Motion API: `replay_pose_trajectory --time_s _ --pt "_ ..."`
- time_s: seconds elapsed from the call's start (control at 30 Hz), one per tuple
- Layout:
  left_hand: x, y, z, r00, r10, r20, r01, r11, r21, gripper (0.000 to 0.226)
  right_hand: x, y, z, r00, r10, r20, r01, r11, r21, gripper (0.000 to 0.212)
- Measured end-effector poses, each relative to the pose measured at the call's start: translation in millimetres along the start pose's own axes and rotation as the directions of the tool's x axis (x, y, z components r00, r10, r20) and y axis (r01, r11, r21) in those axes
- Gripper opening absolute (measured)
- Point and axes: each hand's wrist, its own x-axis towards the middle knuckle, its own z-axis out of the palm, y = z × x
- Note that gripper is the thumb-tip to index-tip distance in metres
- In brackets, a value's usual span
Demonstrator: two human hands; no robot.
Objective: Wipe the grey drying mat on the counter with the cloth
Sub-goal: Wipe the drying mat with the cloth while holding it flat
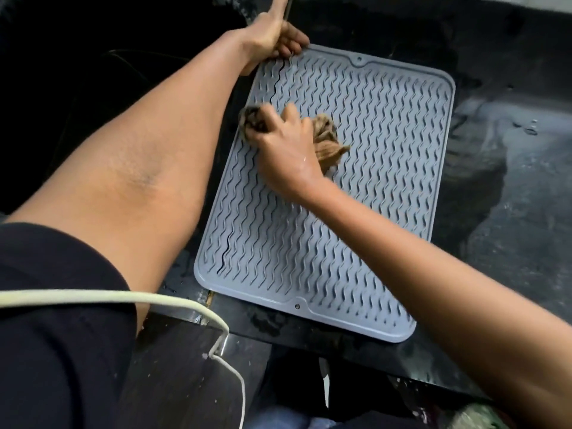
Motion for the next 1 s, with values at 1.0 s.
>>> replay_pose_trajectory --time_s 1.0 --pt "-96 -28 35 0.981 0.024 0.192 -0.155 0.688 0.709 0.072 -74 -33 -10 0.979 -0.206 0.012 0.203 0.972 0.123 0.035"
